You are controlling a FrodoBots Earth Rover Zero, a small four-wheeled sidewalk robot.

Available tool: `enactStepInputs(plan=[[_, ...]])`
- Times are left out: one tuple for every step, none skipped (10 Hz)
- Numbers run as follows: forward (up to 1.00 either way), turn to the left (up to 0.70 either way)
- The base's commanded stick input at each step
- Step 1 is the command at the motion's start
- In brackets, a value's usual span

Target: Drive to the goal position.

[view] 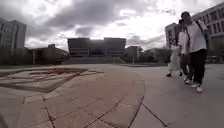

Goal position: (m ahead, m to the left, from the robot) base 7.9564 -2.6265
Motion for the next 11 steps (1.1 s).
enactStepInputs(plan=[[0.50, 0.01], [0.50, 0.01], [0.50, 0.01], [0.50, 0.01], [0.50, 0.01], [0.50, 0.01], [0.50, 0.01], [0.50, 0.01], [0.50, 0.01], [0.50, 0.01], [0.50, 0.01]])
